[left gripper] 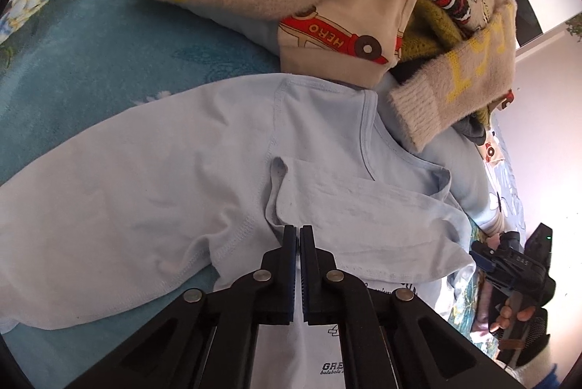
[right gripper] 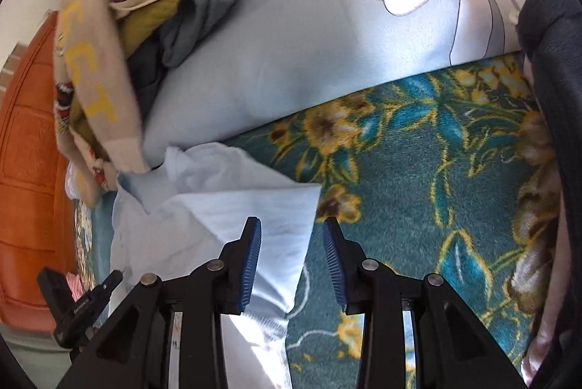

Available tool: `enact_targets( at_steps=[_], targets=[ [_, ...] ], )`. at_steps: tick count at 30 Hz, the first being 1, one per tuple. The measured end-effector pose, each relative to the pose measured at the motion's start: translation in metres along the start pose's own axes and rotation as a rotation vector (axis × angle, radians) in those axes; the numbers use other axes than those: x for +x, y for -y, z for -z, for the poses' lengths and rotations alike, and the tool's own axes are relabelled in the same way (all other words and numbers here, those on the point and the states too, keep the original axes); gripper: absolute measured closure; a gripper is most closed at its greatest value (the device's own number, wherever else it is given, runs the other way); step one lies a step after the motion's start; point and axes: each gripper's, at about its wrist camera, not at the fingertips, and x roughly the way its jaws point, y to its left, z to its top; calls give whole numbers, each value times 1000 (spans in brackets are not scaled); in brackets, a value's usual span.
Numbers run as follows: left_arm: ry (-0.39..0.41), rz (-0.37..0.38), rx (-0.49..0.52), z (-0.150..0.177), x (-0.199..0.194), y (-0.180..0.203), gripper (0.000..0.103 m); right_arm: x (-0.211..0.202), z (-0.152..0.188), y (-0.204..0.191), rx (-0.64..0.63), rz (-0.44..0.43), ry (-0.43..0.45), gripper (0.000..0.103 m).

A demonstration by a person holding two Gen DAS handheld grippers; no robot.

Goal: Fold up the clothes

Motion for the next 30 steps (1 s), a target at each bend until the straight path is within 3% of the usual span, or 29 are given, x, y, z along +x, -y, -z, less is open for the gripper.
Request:
enact_targets(
  at_steps=[6,8,10,13,15,18,20,21,27,29,30],
  targets=[
    [-12,23,-27,1,5,-7,100,12,-5,11,79,-72,-1,68],
    [-14,36,-44,3,5,-10,100,12,-4,10,92,-116,6,100],
    [-18,44,-52,4,4,-13,99,7,-5,6,85,-130,24,100],
    [-30,46,-46,5,5,-13,98,-16,-17,1,51,-106,122,101],
    [-49,34,-45,5,9,-11,92,-21,-26,0,41,-89,147,101],
    [-68,32,-57,7,14,-11,77,-18,-35,-3,21,-54,144,101],
    [-80,51,-67,9,16,-11,61,-12,-36,-4,13,-31,131,101],
    [-84,55,-71,10,18,-11,60,-10,-35,-3,12,-23,121,101],
    [-81,28,-27,9,25,-2,64,-9,-25,10,16,-23,97,101],
    [-80,-20,2,9,27,2,91,-10,-25,12,24,-34,97,101],
    [-79,-53,24,9,27,5,97,-11,-25,13,24,-37,97,101]
  ],
)
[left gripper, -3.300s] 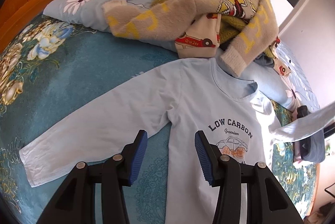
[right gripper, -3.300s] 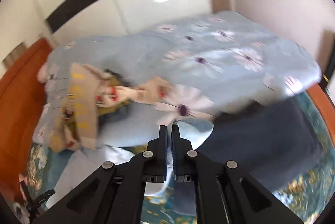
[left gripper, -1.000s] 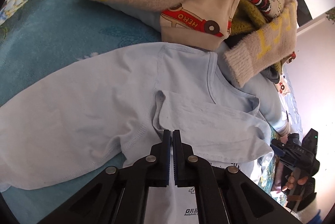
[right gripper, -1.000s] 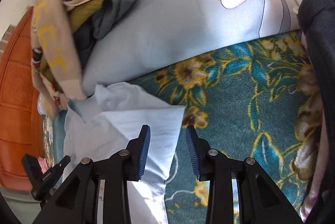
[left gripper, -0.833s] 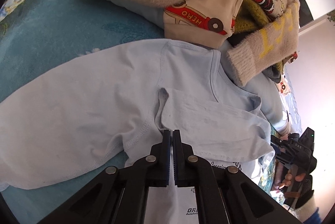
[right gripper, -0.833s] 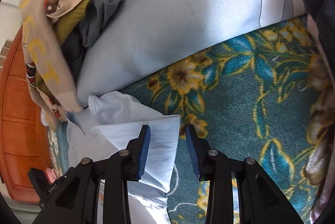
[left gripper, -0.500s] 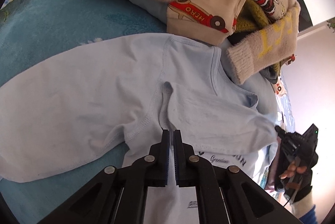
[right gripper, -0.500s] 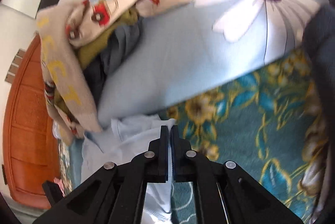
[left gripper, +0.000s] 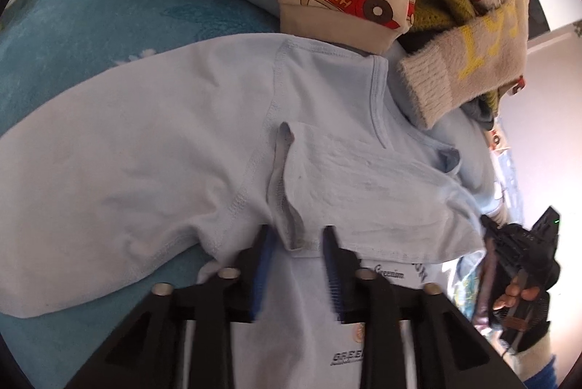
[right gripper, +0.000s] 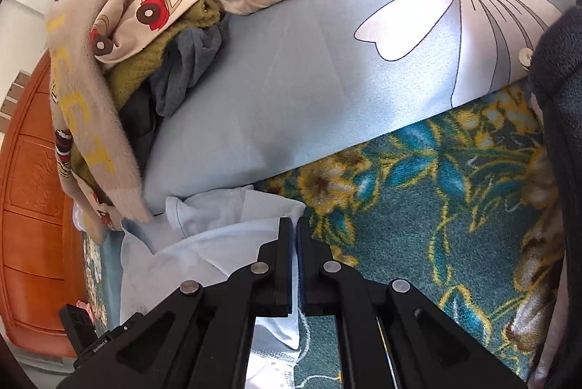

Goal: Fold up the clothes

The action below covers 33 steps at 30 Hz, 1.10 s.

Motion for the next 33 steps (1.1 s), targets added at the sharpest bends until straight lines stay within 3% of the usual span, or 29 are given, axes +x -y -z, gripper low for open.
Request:
enact_targets(
  at_steps=[8,12,19,21,22,23,26,29,33],
  targets=[
    [104,-16,69,1,-33,4,98,-4,-3,-11,-60,32,8,101],
    [45,-18,52,2,-11,-8,98,11,-3,-6,-62,100,-21,101],
    [51,15,54,4,-11,-9,98,14,1,-3,-52,110,-47,99],
    [50,24,45,4,-12,-10,98,2,4,-9,-84,151,-26,84],
    [51,27,43,4,-13,-10,98,-8,9,-14,-105,172,-8,63],
    [53,30,42,5,-13,-10,98,-18,16,-19,-127,171,7,56],
    [61,40,50,7,-16,-8,97,-33,48,-36,-214,131,-20,56],
    [66,51,60,9,-20,-6,96,-24,80,-47,-329,177,-103,57],
    [62,49,62,5,-21,-2,95,-9,92,-44,-295,159,-139,65]
  ],
)
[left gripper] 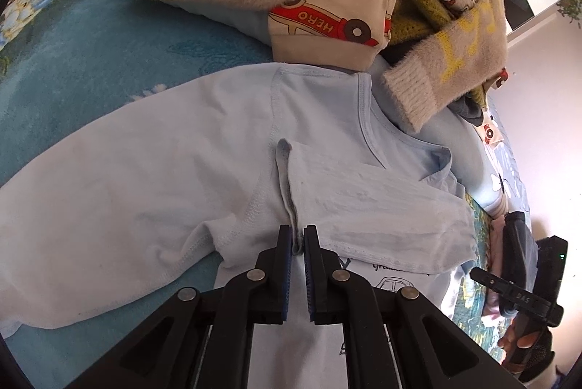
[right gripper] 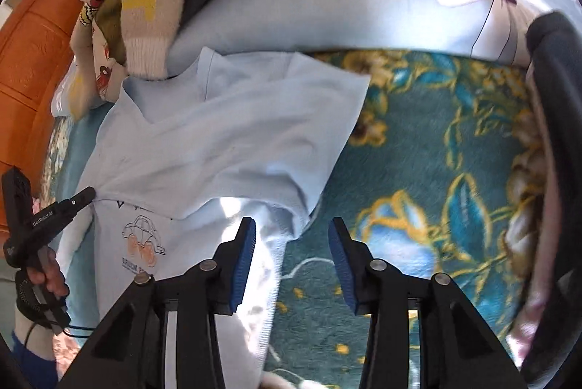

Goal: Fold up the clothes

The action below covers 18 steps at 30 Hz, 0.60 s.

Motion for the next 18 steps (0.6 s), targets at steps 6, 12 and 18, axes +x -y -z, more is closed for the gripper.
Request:
enact_targets(
  at_steps=[6,12,18],
  targets=[
    [-4,-35,59,0,5,10,94,6,-3,-1,13,21,8,82],
    [-4,-116,174,2,2,27,92,9,-3,0,11,42,2,87],
    [-6,-96,220,4,4,38,85,8,-2,2,7,58,1,87]
  ],
)
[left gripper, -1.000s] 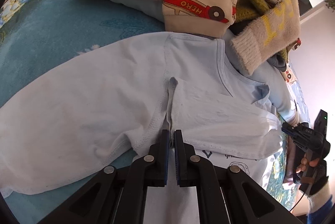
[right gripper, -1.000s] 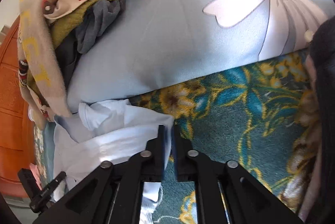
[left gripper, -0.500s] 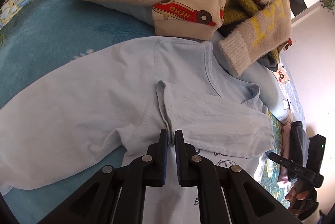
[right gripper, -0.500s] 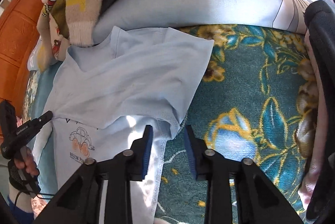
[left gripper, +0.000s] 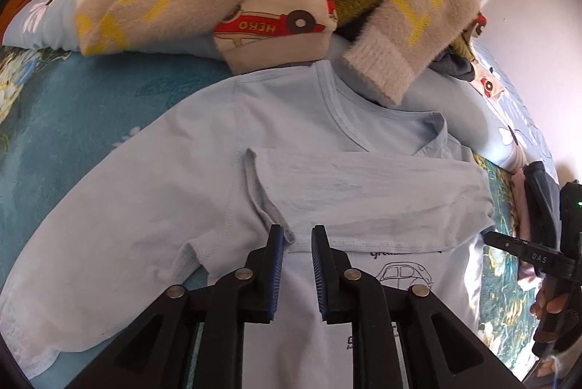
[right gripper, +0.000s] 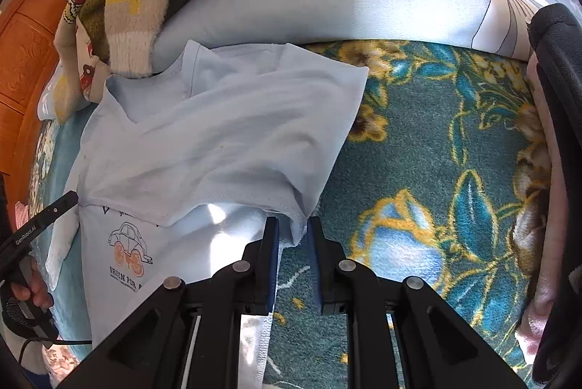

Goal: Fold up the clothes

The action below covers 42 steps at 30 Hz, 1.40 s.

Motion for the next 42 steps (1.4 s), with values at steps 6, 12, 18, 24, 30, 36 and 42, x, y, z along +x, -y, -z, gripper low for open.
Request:
enact_targets(
  at_steps=[6,12,18,24,30,36,42],
  targets=[
    [8,2,-3,1,-3,0,85,0,-1,2,5,-1,-3,87],
    [3,-11,-37,0,2,-5,85,-1,-2,4,12,-6,-3,87],
    [-1,-8,-27,2,3,-7,85,-2,-2,7,20,-14,-6,87],
    [-28,-21,-40,-1,17,-9,85,-3,-4,6,24,-16,-8,87],
    [-27,-66,-83,-5,17,-19,100,-5,-5,5,24,-12,-7,87],
    [85,-55,-69,-19,-21,-19,100,-21,-7,-3,-12,12,44,100],
    [1,-88,-88,-10,10,-40,100,-17,-1,-10,-69,64,11,101]
  ],
)
